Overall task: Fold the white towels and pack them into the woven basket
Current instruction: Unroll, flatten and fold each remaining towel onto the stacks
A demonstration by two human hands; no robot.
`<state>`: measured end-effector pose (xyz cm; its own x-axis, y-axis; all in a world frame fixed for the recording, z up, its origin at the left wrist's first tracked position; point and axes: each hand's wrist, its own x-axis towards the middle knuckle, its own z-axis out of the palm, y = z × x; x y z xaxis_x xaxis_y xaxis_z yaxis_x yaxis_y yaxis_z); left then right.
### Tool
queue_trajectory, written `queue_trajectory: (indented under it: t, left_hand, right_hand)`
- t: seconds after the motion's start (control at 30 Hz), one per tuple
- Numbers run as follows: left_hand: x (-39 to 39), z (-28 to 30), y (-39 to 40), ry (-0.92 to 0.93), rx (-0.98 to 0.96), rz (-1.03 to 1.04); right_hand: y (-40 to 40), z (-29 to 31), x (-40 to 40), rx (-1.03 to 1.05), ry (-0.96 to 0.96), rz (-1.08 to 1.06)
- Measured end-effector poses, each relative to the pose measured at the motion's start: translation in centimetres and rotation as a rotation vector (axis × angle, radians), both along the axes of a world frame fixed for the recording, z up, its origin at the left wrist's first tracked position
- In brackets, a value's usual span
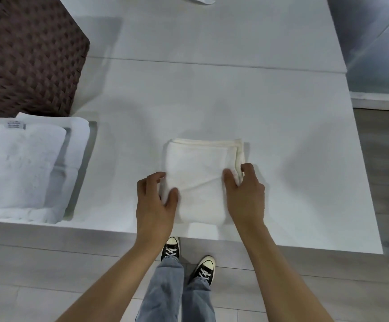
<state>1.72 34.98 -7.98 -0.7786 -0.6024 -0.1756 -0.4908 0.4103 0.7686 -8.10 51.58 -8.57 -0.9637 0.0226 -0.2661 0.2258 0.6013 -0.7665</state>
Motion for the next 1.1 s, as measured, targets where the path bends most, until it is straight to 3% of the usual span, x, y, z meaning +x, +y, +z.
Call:
queue_trajectory:
  t: [0.07,0.17,0.27,0.37,0.47,0.7,1.1]
  left_hand:
    - [0.0,0.0,0.1,-0.028,0.004,0.029]
    - [0.2,0.2,0.3,-0.095,-0.004,0.04]
    - [0.9,0.9,0.5,-0.167,0.008,0.054]
    - [1.9,1.8,0.8,-0.233,0.015,0.047]
    - [3.5,2.4,0.8,-0.315,0.026,0.049]
    - [8.3,4.1,0.5,-0.488,0.293,0.092]
    - [10.9,11.0,-1.0,-0.17,0.383,0.174]
  right_hand:
    - [-0.3,-0.1,0.3,0.081,-0.003,-0.033]
    - [0.0,-0.7,1.8,0.253,0.2,-0.011]
    - [0.9,-0.8,4.4,0.282,0.294,-0.014]
    - [2.1,-0.2,6.5,0.201,0.146,0.015]
    - [3.1,1.3,8.0,0.019,-0.199,-0.114]
    - [6.0,3.7,10.1,-0.304,-0.68,-0.204]
    - [4.3,11.1,11.1,-0.336,-0.481,-0.035]
